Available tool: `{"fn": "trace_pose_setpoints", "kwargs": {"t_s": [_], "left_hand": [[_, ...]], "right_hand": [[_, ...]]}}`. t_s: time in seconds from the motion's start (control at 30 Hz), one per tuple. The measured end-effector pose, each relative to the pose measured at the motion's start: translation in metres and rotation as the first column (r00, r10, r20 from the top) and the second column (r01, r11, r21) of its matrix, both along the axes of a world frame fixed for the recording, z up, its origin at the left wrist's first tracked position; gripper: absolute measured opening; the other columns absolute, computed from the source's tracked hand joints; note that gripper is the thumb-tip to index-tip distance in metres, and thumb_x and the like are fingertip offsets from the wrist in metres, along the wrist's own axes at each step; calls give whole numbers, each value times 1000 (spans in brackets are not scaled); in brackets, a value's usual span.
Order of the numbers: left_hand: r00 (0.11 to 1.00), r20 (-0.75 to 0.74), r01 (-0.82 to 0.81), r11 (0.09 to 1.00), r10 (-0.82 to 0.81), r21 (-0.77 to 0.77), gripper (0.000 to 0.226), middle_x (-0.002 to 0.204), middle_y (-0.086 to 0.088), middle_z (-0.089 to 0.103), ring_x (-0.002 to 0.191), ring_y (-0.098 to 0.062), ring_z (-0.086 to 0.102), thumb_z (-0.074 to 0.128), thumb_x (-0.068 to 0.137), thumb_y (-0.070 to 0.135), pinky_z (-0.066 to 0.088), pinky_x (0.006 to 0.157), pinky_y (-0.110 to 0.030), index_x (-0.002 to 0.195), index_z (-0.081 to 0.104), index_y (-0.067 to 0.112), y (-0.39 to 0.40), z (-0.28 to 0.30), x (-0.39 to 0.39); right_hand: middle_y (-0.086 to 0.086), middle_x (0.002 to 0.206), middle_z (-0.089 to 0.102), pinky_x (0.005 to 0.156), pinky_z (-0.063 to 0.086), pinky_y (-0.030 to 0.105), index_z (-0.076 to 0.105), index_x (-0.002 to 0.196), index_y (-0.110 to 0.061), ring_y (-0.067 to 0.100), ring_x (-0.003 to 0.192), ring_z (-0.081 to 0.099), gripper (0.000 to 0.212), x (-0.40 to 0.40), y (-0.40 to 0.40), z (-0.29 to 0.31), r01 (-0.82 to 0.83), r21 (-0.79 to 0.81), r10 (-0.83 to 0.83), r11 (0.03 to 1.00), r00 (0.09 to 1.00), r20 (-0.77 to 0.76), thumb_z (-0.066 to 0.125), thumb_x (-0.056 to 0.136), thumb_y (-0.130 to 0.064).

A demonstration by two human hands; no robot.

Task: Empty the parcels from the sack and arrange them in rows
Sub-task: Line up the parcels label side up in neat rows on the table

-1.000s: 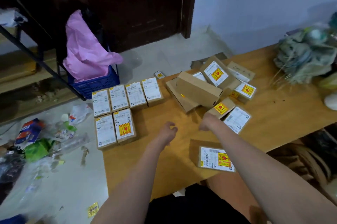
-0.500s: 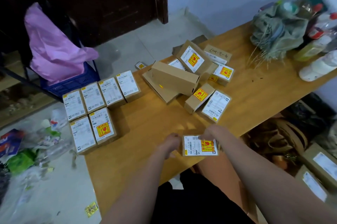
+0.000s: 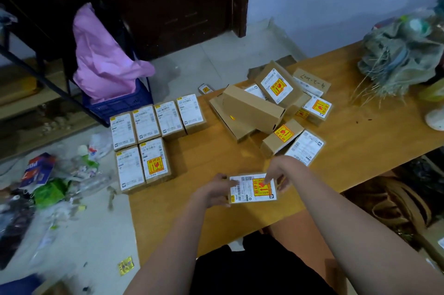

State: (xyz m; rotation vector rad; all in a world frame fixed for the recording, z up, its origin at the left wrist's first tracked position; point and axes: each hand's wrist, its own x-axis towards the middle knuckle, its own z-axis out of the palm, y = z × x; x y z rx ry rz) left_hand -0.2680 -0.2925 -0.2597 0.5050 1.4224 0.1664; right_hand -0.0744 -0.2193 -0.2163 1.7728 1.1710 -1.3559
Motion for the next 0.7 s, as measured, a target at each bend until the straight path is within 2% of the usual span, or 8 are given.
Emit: {"fn": "trace_pose_setpoints", "kwargs": {"t_s": [0.1,0.2,0.27,0.33,0.4,0.47,0.57,0.7], "left_hand": [[998,-2,-56,998,56,41,51,100,-6,70,84,-19,64,63,95,25,54,80,-41,137,34,25,-3,5,-21],[988,13,-153,984,153,94,51,115,-5,64,84,-14,60,61,96,18,50,76,-36,141,39,30,-7,10,-40],[967,50,-253,960,249,115,53,121,-3,62,86,-13,59,63,95,18,44,73,-31,141,43,33,-9,13,-53],[922,99,-384,917,375,104,50,111,1,65,86,-11,60,67,92,17,38,70,-30,137,50,34,-12,18,-66],[888,127,-455,884,441,110,45,105,2,67,86,-12,60,67,92,17,37,69,-30,132,56,33,-16,20,-80],[861,163,-502,856,481,124,42,111,-3,68,94,-18,63,67,91,16,45,74,-33,130,59,31,-21,19,-94],[810,207,-580,801,549,147,38,116,-13,69,103,-28,66,68,90,15,50,93,-45,125,63,30,-28,14,-110],[724,209,-688,711,658,146,40,98,-7,71,90,-22,65,70,89,21,52,76,-38,125,58,32,-33,17,-120]], "right_hand": [[24,126,61,93,55,43,46,137,6,32,105,68,61,-20,9,4,-51,-61,50,997,999,-12,70,90,-25],[25,121,63,86,59,43,49,133,5,31,97,71,62,-42,13,4,-58,-107,54,993,998,-35,74,87,-28],[21,113,64,84,59,41,58,116,1,27,88,68,48,-59,12,8,-65,-132,55,989,996,-72,74,86,-33],[15,101,64,89,57,40,62,103,-3,25,83,63,43,-75,8,10,-67,-183,47,981,993,-112,72,86,-42],[18,108,61,92,55,42,60,113,-2,27,87,63,58,-88,6,8,-70,-201,42,977,989,-139,72,82,-50],[23,123,56,91,56,43,54,128,-4,30,93,63,73,-101,6,4,-91,-200,58,975,984,-167,71,79,-56],[17,126,60,96,53,44,57,129,-8,27,97,63,69,-118,3,3,-134,-141,94,981,961,-259,65,83,-59],[6,117,71,102,49,43,61,127,-12,21,111,65,55,-130,2,-1,-1,-117,-51,993,899,-436,61,89,-52]]}}
